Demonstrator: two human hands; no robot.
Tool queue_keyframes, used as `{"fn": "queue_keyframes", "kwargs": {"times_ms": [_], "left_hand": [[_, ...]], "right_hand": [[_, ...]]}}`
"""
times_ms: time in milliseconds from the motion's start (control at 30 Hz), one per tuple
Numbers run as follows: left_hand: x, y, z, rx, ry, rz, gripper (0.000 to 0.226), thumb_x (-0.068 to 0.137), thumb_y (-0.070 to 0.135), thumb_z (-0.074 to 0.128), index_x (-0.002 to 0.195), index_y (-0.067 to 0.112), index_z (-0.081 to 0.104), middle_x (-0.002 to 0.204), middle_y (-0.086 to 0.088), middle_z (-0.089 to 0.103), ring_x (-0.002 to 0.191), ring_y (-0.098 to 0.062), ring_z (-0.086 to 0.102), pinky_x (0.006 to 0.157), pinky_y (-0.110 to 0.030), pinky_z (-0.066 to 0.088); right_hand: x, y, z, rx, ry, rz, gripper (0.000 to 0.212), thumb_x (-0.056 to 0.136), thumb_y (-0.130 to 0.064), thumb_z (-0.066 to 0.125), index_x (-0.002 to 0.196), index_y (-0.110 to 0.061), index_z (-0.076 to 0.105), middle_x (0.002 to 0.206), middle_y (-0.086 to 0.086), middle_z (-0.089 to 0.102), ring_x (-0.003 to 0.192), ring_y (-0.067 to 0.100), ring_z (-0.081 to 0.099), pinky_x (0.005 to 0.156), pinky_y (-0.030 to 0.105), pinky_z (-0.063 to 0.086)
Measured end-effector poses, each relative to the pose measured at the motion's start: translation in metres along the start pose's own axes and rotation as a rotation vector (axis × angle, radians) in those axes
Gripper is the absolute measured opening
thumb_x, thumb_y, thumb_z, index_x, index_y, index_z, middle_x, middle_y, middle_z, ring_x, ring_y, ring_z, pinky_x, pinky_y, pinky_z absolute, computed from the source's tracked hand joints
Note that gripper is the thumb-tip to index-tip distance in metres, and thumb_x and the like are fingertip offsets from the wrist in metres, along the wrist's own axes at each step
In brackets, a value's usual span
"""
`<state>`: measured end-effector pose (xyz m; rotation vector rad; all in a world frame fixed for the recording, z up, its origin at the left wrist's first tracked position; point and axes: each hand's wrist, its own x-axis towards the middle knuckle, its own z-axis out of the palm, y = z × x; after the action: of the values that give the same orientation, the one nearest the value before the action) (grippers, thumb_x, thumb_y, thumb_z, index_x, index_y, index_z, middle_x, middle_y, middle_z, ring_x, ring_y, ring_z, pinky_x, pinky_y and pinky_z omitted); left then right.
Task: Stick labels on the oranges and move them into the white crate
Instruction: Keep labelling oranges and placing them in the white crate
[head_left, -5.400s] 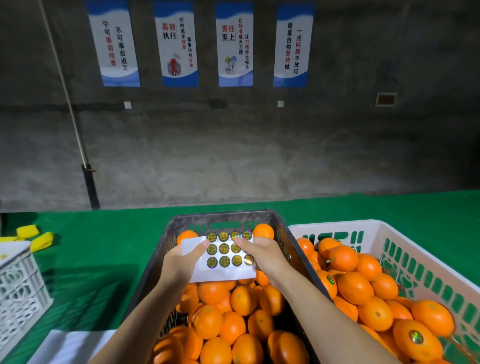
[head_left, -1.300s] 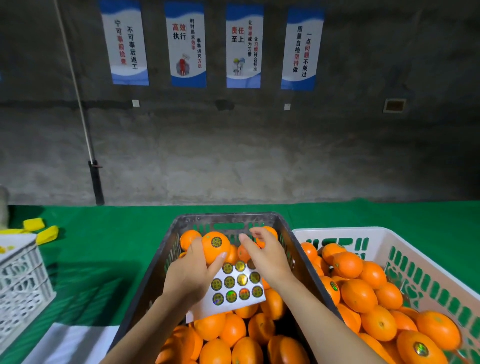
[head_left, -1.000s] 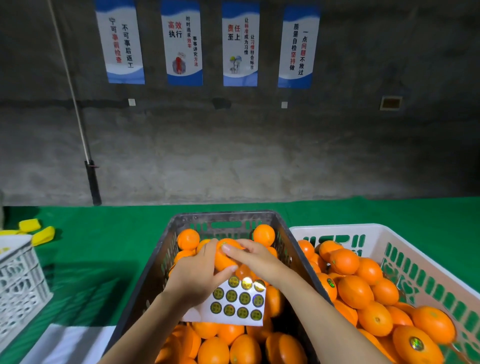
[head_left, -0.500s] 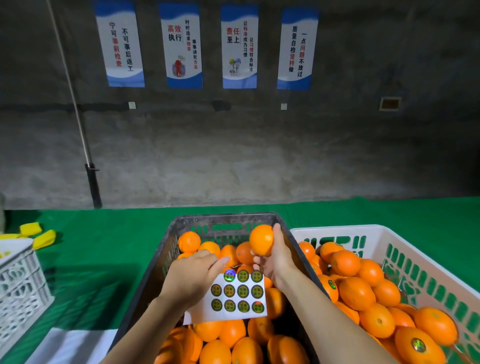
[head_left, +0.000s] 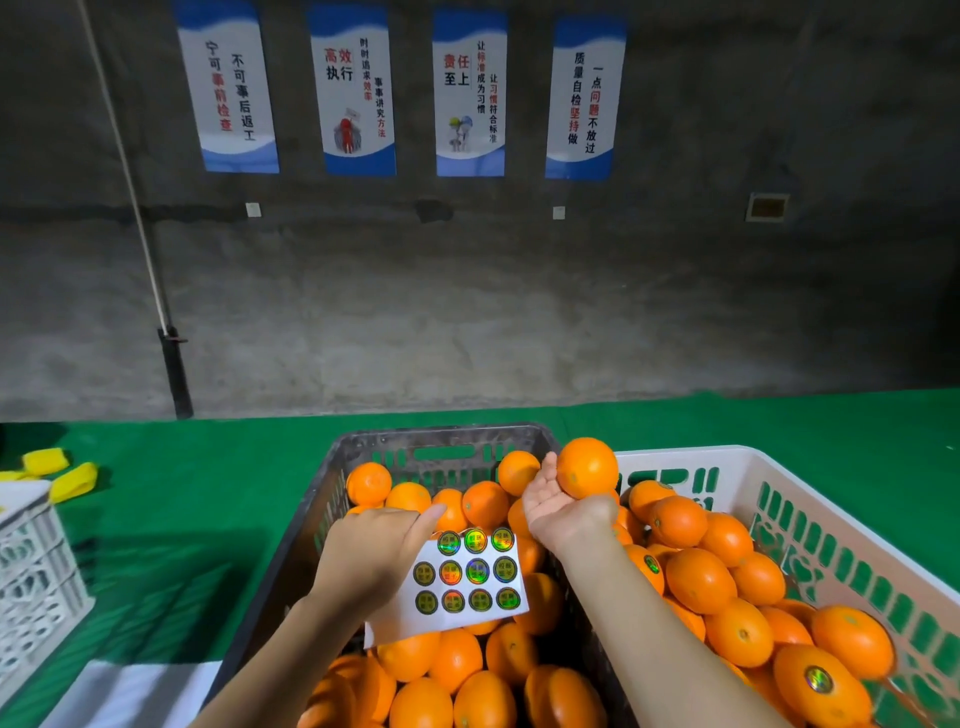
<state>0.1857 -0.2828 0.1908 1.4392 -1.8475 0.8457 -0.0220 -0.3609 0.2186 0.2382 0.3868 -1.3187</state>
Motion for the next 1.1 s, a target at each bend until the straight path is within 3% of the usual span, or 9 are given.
{"fn": "queue_keyframes", "kwargs": {"times_ms": [167, 267, 367, 533, 667, 767, 867, 967, 1100], "left_hand": [[0.002, -0.002, -0.002, 0.013, -0.148, 0.121, 0.044, 0.069, 0.02, 0.087, 0.059, 0.02, 0.043, 0.043, 0.006, 0.028, 0.04, -0.01, 0.019, 0.032, -0.016, 0.023], [0.002, -0.002, -0.003, -0.017, -0.23, 0.117, 0.051, 0.053, 0.017, 0.095, 0.063, 0.022, 0.045, 0.04, 0.006, 0.037, 0.031, -0.011, 0.032, 0.033, -0.015, 0.022], [0.002, -0.002, -0.004, 0.015, -0.187, 0.107, 0.047, 0.068, 0.025, 0.087, 0.054, 0.015, 0.043, 0.038, 0.005, 0.032, 0.03, -0.012, 0.029, 0.035, -0.015, 0.019], [0.001, -0.002, -0.005, 0.001, -0.177, -0.005, 0.056, 0.106, 0.047, 0.013, 0.056, 0.023, 0.02, 0.046, 0.009, 0.019, 0.032, -0.013, 0.029, 0.032, -0.02, 0.023], [0.0, -0.003, -0.005, 0.094, -0.269, 0.028, 0.054, 0.101, 0.037, 0.05, 0.052, 0.026, 0.03, 0.037, 0.004, 0.032, 0.028, -0.017, 0.034, 0.03, -0.02, 0.026], [0.0, -0.006, -0.003, 0.149, -0.325, -0.03, 0.055, 0.056, 0.013, 0.095, 0.055, 0.024, 0.041, 0.038, 0.003, 0.026, 0.028, -0.017, 0.022, 0.032, -0.017, 0.025], [-0.003, -0.009, -0.002, 0.235, -0.377, -0.093, 0.016, 0.079, 0.017, 0.081, 0.09, 0.013, 0.07, 0.049, -0.004, 0.049, 0.035, -0.02, 0.042, 0.038, -0.023, 0.032], [-0.006, -0.013, 0.005, 0.305, -0.449, -0.133, 0.032, 0.106, 0.027, 0.034, 0.133, 0.018, 0.05, 0.082, -0.005, 0.063, 0.067, -0.024, 0.062, 0.054, -0.029, 0.042], [-0.001, -0.01, 0.004, 0.269, -0.52, -0.212, 0.033, 0.108, 0.03, 0.026, 0.135, 0.023, 0.044, 0.091, -0.004, 0.063, 0.078, -0.023, 0.064, 0.06, -0.03, 0.047]], "right_hand": [[0.0, 0.005, -0.004, 0.094, -0.067, -0.039, 0.07, 0.099, -0.064, 0.022, 0.11, -0.005, 0.058, 0.089, 0.016, 0.075, 0.095, 0.032, 0.066, 0.074, 0.04, 0.051], [-0.002, 0.006, -0.004, 0.123, -0.082, -0.066, 0.066, 0.1, -0.06, 0.022, 0.109, -0.006, 0.059, 0.101, 0.013, 0.072, 0.089, 0.028, 0.067, 0.074, 0.037, 0.051], [-0.001, 0.007, -0.003, 0.105, -0.088, -0.1, 0.06, 0.102, -0.05, 0.022, 0.105, -0.006, 0.062, 0.1, 0.01, 0.071, 0.086, 0.024, 0.065, 0.072, 0.034, 0.05], [0.007, 0.006, -0.007, -0.124, -0.091, -0.112, 0.054, 0.106, -0.04, 0.023, 0.1, -0.006, 0.064, 0.101, 0.01, 0.066, 0.09, 0.023, 0.063, 0.067, 0.035, 0.048], [0.01, 0.008, -0.007, -0.832, -0.05, -0.175, 0.048, 0.105, -0.04, 0.032, 0.1, -0.009, 0.068, 0.085, 0.009, 0.075, 0.095, 0.029, 0.066, 0.081, 0.036, 0.045], [0.003, 0.02, -0.006, -1.423, -0.168, -0.146, 0.04, 0.098, -0.049, 0.046, 0.112, -0.02, 0.07, 0.089, 0.001, 0.077, 0.092, 0.02, 0.066, 0.086, 0.038, 0.045], [0.0, 0.031, -0.011, -1.62, -0.33, 0.068, 0.042, 0.089, -0.054, 0.062, 0.116, -0.023, 0.068, 0.109, 0.005, 0.075, 0.107, 0.029, 0.067, 0.093, 0.042, 0.051], [0.002, 0.032, -0.017, -1.673, -0.427, 0.121, 0.037, 0.085, -0.033, 0.077, 0.11, -0.01, 0.066, 0.112, 0.015, 0.074, 0.109, 0.035, 0.069, 0.097, 0.048, 0.052], [0.008, 0.033, -0.022, -1.567, -0.429, 0.049, 0.029, 0.084, -0.011, 0.077, 0.112, -0.003, 0.073, 0.106, 0.016, 0.075, 0.102, 0.034, 0.072, 0.092, 0.046, 0.057]]}}
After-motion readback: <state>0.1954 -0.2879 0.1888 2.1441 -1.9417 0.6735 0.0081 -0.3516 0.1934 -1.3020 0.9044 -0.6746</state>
